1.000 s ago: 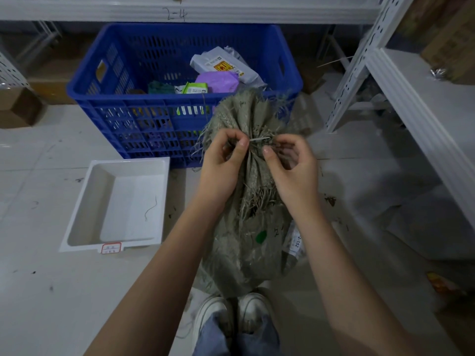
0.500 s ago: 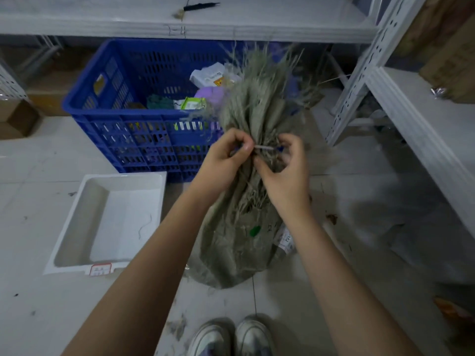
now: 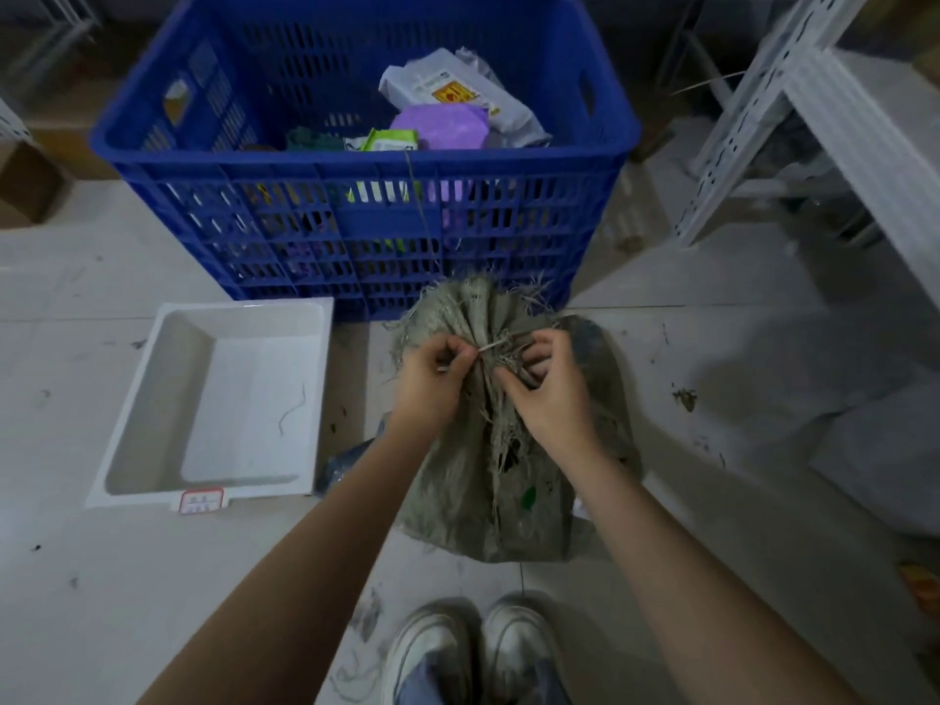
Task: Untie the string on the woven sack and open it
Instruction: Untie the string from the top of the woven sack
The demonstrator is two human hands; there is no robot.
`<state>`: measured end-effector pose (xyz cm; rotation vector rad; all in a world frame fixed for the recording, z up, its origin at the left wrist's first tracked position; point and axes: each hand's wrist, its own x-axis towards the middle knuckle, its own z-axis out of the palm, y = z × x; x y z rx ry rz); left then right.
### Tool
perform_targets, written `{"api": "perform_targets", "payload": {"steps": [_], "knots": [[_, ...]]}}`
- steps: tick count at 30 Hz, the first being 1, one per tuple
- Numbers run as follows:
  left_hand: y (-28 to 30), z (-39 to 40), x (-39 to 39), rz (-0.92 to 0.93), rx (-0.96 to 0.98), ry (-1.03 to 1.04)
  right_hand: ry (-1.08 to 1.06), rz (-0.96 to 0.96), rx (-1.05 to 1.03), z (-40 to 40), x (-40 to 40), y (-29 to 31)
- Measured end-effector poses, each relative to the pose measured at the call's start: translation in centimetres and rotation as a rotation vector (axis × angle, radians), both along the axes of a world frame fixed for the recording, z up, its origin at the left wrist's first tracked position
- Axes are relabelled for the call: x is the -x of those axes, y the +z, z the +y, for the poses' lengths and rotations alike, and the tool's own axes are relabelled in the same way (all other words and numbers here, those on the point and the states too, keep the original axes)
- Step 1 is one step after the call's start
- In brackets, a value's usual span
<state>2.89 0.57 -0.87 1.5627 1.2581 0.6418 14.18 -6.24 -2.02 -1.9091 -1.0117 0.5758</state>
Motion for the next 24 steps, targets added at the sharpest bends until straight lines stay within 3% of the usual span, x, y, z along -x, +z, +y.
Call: {"api": "perform_targets", "payload": {"steps": [4, 8, 11, 17, 22, 24], "knots": [[0.2, -1.7, -1.2, 0.396, -0.087, 0.142, 0.070, -0.047, 0.014, -0.1, 1.0, 0.3], [1.7, -1.5, -0.5, 0.496, -0.222, 0.258, 0.066, -0.077, 0.028, -0.1, 0.9, 0.7], [1.8, -0.9, 0.7, 0.510, -0.160, 0.352, 0.054, -0.078, 0.041, -0.2, 0.4, 0.8], [2.1, 1.0, 3.1, 0.282, -0.031, 0.653, 0.034, -0.123, 0.079, -0.6, 0.0, 0.1], [4.3, 0.3, 3.2, -0.249, -0.038, 0.643, 0.025, -0.375, 0.026, -0.6, 0.7, -0.3], [5.2, -0.2, 2.6, -0.436, 0.051, 0.651, -0.064, -0.298, -0.068, -0.4, 1.3, 1.0]]}}
